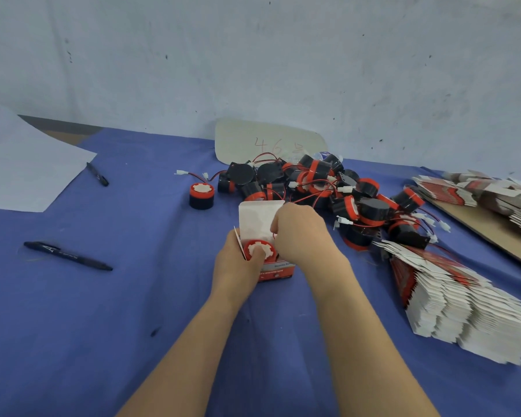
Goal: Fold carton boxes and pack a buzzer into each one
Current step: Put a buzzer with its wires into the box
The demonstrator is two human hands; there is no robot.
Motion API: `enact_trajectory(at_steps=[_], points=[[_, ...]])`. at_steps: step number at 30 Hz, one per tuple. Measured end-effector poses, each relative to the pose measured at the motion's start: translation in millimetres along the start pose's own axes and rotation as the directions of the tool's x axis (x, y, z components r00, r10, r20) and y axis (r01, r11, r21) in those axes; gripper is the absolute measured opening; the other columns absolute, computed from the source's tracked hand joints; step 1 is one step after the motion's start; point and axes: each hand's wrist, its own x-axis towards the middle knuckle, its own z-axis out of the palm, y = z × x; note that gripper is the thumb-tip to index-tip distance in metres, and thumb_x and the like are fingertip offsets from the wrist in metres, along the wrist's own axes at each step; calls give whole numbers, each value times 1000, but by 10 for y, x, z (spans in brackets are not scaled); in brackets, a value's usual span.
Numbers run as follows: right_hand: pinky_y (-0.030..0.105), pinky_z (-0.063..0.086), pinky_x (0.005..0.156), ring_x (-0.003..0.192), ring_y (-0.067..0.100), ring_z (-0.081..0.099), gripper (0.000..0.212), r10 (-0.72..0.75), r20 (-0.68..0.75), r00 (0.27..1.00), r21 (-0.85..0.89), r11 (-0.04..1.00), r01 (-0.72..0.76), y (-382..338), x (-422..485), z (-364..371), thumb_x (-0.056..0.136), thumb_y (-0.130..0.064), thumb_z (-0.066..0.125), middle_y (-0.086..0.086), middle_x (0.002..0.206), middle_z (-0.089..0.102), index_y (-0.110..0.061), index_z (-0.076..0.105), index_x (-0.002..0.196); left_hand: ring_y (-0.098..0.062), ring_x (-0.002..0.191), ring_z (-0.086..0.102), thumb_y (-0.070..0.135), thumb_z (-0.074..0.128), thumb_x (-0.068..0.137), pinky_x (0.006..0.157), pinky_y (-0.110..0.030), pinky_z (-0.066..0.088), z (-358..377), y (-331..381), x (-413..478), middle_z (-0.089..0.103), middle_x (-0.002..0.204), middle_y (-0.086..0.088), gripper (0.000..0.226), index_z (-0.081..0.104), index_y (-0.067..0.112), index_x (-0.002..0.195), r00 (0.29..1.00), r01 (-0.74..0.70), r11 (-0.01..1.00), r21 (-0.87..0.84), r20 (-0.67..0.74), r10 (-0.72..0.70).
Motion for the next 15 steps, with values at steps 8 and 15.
enact_trajectory(at_steps=[8, 15], points=[[24, 37, 49, 62, 24, 47, 16, -67, 40, 997, 103, 993, 63, -40, 104, 201, 84, -1, 50, 11, 69, 49, -3, 54, 68, 0, 69, 52, 20, 57, 91, 47, -6, 39, 14, -11, 28, 55, 80, 17, 9, 50, 22, 97, 1000, -21, 999, 35, -9, 21], [32, 41, 62, 77, 17, 47, 28, 150, -255, 955, 460, 888, -17, 254, 18, 446, 94, -4, 44, 7, 110, 56, -13, 52, 119, 2, 78, 53, 16, 54, 93, 56, -1, 40, -12, -9, -6, 55, 92, 15, 18, 48, 24, 108, 999, -43, 999, 33, -4, 43]])
